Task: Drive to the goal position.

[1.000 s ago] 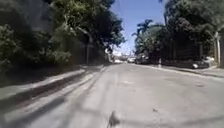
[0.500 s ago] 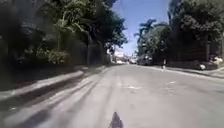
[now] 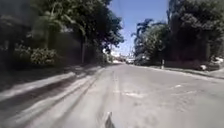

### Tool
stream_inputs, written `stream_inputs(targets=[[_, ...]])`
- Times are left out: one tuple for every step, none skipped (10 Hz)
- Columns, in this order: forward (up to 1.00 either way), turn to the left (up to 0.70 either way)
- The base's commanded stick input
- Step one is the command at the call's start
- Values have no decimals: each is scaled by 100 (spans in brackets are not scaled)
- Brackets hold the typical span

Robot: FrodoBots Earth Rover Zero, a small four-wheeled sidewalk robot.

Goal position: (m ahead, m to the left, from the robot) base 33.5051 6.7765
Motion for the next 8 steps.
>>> stream_inputs(targets=[[100,0],[100,0],[100,0],[100,0],[100,0],[100,0],[100,0],[100,0]])
